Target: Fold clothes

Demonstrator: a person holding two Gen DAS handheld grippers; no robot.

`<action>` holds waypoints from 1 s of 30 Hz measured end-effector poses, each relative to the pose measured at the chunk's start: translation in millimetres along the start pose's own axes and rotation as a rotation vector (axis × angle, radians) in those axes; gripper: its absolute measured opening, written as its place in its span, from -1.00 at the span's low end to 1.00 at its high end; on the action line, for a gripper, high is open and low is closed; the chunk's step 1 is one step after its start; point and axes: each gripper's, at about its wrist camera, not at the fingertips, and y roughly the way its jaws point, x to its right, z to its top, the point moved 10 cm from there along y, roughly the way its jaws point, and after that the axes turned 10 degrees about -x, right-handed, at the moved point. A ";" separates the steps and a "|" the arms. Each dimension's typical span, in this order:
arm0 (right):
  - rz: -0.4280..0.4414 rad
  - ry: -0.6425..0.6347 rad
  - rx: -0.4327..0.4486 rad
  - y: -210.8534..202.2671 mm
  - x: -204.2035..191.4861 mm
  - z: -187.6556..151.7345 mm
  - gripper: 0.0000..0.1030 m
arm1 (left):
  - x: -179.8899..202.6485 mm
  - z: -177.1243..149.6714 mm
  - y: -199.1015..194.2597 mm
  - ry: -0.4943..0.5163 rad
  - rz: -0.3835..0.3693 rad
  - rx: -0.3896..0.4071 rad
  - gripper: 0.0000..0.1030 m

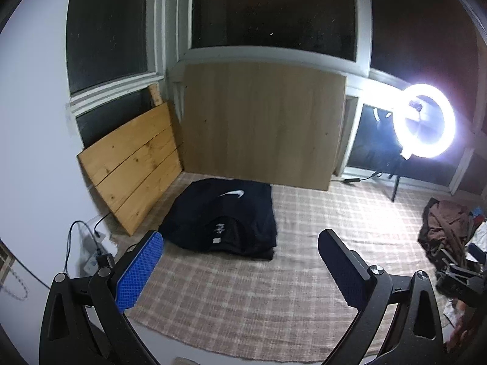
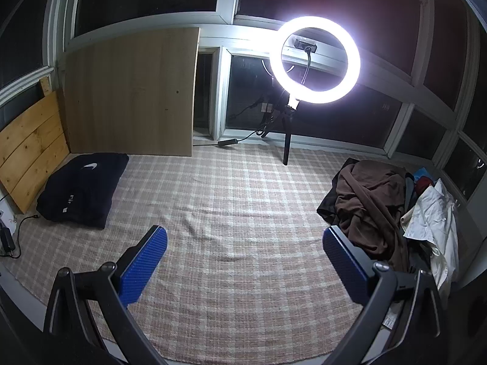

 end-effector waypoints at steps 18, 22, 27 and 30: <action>0.012 0.029 -0.028 3.1 -4.7 -1.4 1.00 | 5.5 -0.4 17.4 0.024 0.041 0.002 0.99; 0.019 0.038 -0.030 3.0 -6.5 -2.3 1.00 | 7.7 -2.0 21.3 0.037 0.029 -0.004 0.99; 0.032 0.061 -0.033 3.6 -7.9 -6.4 1.00 | 9.4 -2.8 28.5 0.061 0.032 -0.013 0.99; 0.051 0.089 -0.017 1.5 -8.5 -9.1 1.00 | 11.3 -3.9 35.4 0.074 0.021 -0.024 0.99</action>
